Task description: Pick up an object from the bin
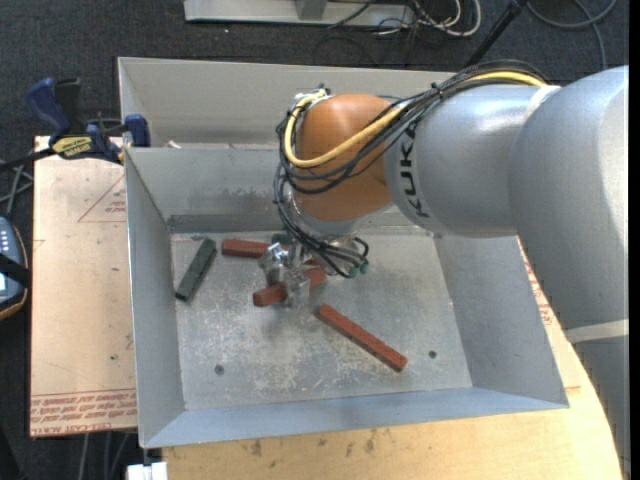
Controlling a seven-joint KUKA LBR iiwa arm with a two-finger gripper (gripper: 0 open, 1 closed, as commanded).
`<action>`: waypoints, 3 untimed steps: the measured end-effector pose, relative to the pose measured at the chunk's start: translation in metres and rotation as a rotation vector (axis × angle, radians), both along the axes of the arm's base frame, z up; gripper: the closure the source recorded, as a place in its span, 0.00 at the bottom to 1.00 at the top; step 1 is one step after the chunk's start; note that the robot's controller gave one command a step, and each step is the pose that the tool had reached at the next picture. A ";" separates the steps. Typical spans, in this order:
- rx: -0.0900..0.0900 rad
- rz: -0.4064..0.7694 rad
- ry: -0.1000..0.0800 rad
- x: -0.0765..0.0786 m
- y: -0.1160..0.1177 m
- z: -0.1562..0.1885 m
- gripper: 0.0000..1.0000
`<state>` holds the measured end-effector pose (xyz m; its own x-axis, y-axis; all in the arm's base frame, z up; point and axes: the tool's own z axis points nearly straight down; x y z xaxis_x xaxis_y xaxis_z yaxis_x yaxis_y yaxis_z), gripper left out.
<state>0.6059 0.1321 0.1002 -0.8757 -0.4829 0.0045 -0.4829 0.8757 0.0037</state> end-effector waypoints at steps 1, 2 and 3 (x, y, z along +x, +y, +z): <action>-0.002 0.147 -0.009 0.023 0.031 0.045 1.00; 0.007 0.207 -0.016 -0.015 0.026 0.034 1.00; 0.000 0.127 0.006 -0.024 -0.005 0.058 1.00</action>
Offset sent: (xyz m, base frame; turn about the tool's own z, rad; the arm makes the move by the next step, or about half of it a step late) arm -0.0587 -0.0132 0.0094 -0.1121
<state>0.5815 0.1270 0.1580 -0.8074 -0.5900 0.0099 -0.5899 0.8074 0.0072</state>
